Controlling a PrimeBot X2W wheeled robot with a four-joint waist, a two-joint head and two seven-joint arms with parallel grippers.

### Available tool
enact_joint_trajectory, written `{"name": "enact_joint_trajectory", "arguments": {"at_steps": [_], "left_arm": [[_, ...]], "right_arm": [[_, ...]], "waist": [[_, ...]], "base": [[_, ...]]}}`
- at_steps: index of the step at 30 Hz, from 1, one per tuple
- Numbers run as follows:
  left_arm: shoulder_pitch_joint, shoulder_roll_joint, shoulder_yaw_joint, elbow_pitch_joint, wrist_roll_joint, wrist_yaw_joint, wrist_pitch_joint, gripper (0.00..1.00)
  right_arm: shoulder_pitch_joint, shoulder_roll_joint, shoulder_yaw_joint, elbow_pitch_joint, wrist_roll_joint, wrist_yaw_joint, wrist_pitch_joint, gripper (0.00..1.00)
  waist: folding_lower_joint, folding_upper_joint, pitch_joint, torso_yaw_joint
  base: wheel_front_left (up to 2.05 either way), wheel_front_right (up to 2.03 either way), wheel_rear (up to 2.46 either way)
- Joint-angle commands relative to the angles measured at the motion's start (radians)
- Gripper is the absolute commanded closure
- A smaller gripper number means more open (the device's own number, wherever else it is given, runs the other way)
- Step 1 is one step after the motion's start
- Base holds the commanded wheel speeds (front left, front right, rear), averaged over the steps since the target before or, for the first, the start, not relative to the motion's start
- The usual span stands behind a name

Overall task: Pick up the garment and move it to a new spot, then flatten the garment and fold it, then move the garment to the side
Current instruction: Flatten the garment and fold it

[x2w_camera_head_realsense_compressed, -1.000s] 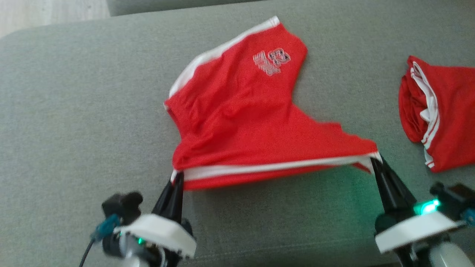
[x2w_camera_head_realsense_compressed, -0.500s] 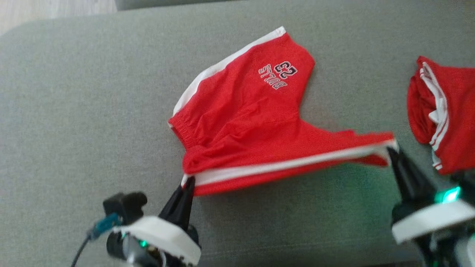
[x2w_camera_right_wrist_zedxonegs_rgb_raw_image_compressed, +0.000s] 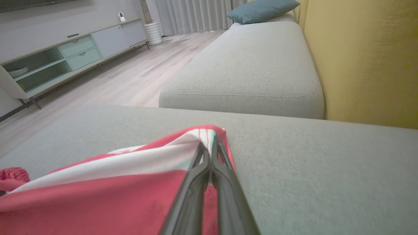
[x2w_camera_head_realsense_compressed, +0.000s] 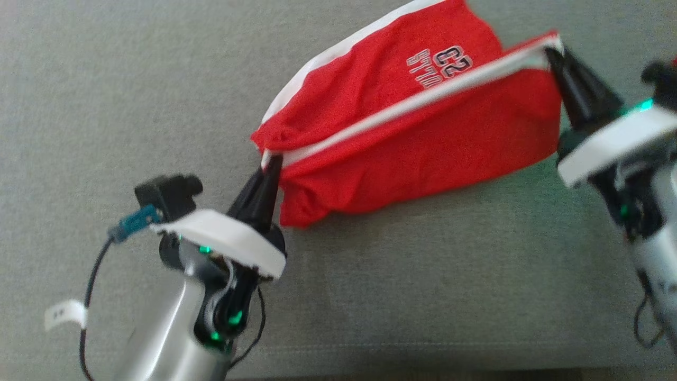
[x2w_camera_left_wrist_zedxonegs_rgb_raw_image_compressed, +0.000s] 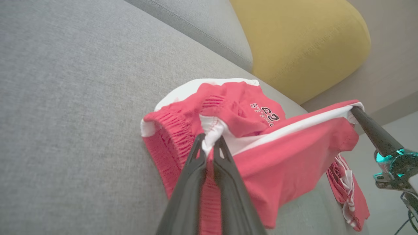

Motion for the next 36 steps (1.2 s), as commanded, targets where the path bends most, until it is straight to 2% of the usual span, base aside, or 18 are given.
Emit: {"name": "enact_joint_trajectory", "arguments": {"at_steps": [1,10,18,19,20,21,22,23,27,30,33,36], "left_arm": [[-0.06,-0.002,0.032,-0.011,-0.016,-0.01,-0.014,1.0],[-0.244,-0.021,0.003,0.137,-0.089,-0.039,-0.058,1.0],[-0.384,-0.023,-0.073,0.295,-0.169,-0.042,-0.127,1.0],[-0.395,-0.023,-0.085,0.31,-0.175,-0.041,-0.137,1.0],[-0.403,-0.023,-0.096,0.324,-0.18,-0.04,-0.145,0.91],[-0.409,-0.023,-0.107,0.336,-0.182,-0.039,-0.154,0.76],[-0.413,-0.023,-0.116,0.347,-0.185,-0.037,-0.164,0.28],[-0.414,-0.023,-0.122,0.355,-0.19,-0.034,-0.175,0.0],[-0.392,-0.023,-0.135,0.378,-0.197,-0.019,-0.232,0.0],[-0.369,-0.001,-0.139,0.373,-0.142,0.019,-0.279,0.0],[-0.337,0.029,-0.134,0.338,-0.066,0.074,-0.311,0.0],[-0.295,0.054,-0.115,0.279,0.006,0.126,-0.324,0.0]], "right_arm": [[-0.064,-0.027,0.027,0.012,0.02,0.003,-0.003,1.0],[-0.32,-0.042,0.161,0.264,0.095,0.003,-0.042,1.0],[-0.477,-0.022,0.292,0.454,0.157,0.003,-0.114,1.0],[-0.489,-0.017,0.309,0.471,0.167,0.003,-0.123,0.96],[-0.499,-0.013,0.325,0.487,0.175,0.003,-0.132,0.52],[-0.507,-0.009,0.342,0.5,0.182,0.003,-0.144,0.0],[-0.512,-0.007,0.358,0.508,0.189,0.003,-0.162,0.0],[-0.515,-0.006,0.373,0.516,0.196,0.003,-0.18,0.0],[-0.503,-0.013,0.435,0.522,0.207,0.003,-0.307,0.0],[-0.485,-0.023,0.435,0.511,0.187,0.003,-0.356,0.0],[-0.446,-0.029,0.389,0.483,0.154,0.003,-0.371,0.0],[-0.38,-0.026,0.287,0.403,0.098,0.003,-0.373,0.0]], "waist": [[0.0,0.0,0.039,0.039],[0.0,0.0,0.108,0.101],[0.0,0.0,0.146,0.113],[0.0,0.0,0.148,0.112],[0.0,0.0,0.149,0.111],[0.0,0.0,0.15,0.111],[0.0,0.0,0.15,0.11],[0.0,0.0,0.149,0.109],[0.0,0.0,0.129,0.099],[0.0,0.0,0.109,0.087],[0.0,0.0,0.087,0.071],[0.0,0.0,0.065,0.053]], "base": [[0.0,0.0,0.0],[0.0,0.0,0.0],[0.0,0.0,0.0],[0.0,0.0,0.0],[0.0,0.0,0.0],[0.0,0.0,0.0],[0.0,0.0,0.0],[0.0,0.0,0.0],[0.0,0.0,0.0],[0.0,0.0,0.0],[0.0,0.0,0.0],[0.0,0.0,0.0]]}}
